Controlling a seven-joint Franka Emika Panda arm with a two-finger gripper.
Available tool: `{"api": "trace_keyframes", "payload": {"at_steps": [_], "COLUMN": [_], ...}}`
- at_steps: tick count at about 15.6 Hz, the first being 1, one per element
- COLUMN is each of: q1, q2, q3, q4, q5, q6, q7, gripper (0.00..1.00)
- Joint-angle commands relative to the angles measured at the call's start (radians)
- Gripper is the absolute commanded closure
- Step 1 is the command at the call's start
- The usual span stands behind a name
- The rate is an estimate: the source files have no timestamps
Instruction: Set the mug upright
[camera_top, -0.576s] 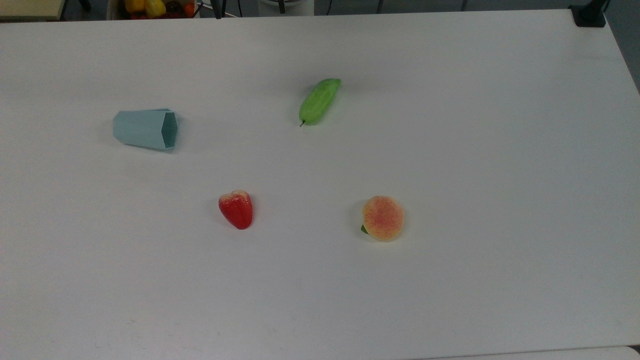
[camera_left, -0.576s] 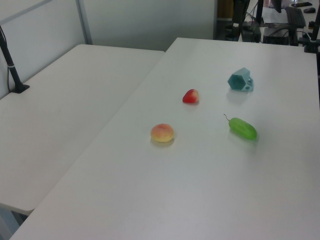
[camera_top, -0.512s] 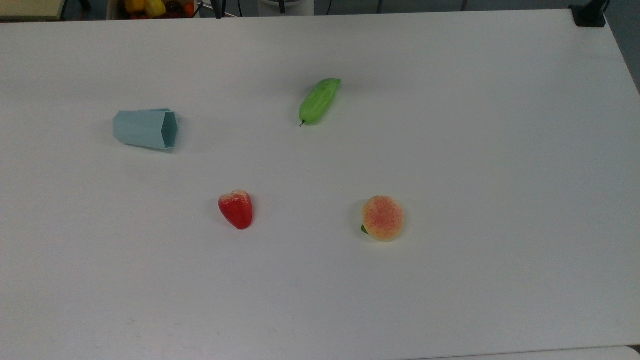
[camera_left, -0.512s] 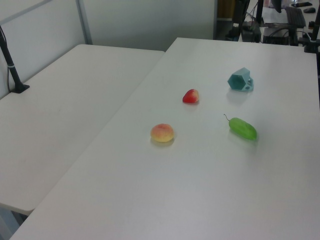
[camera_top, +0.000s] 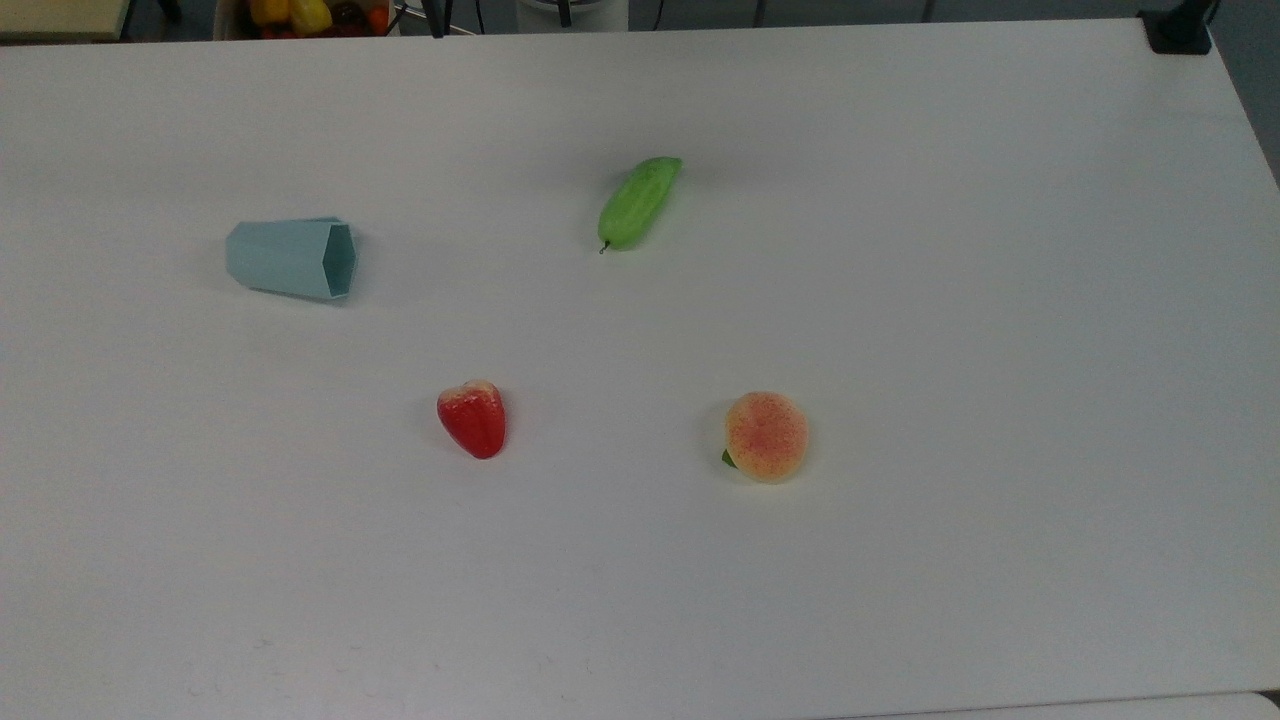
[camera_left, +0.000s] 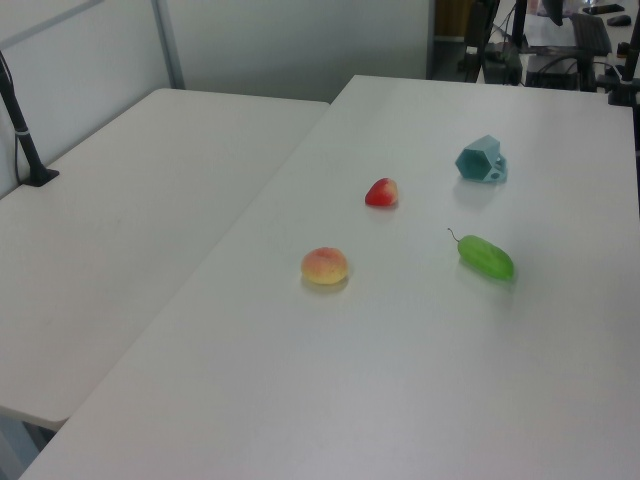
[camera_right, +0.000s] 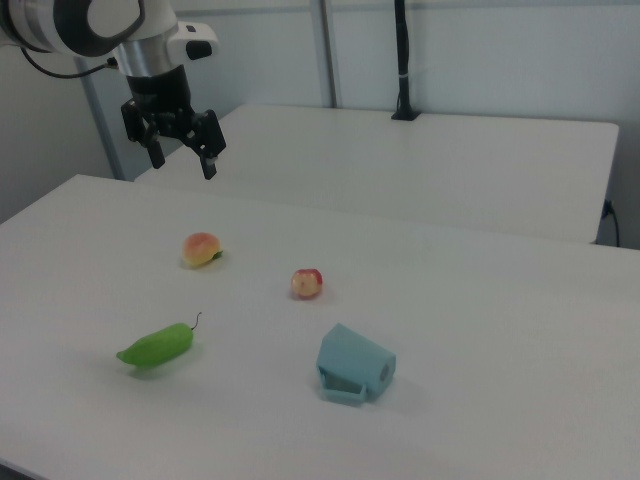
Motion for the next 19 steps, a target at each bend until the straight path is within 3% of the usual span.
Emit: {"api": "trace_keyframes", "payload": {"at_steps": [1, 11, 16, 19], "q1": [0.022, 0.021, 0.018, 0.013], "q2": [-0.028, -0.020, 0.011, 0.032], "q3": [-0.020, -0.016, -0.016, -0.016], "q4": [-0.038, -0.037, -0.038, -0.053], "q5": [0.011, -0.008, -0.080, -0.167], "q6": [0.028, 0.029, 0.065, 0.074], "q7": [-0.020, -0.025, -0.010, 0.062], "gripper": [0.00, 0.00, 0.00, 0.00]}}
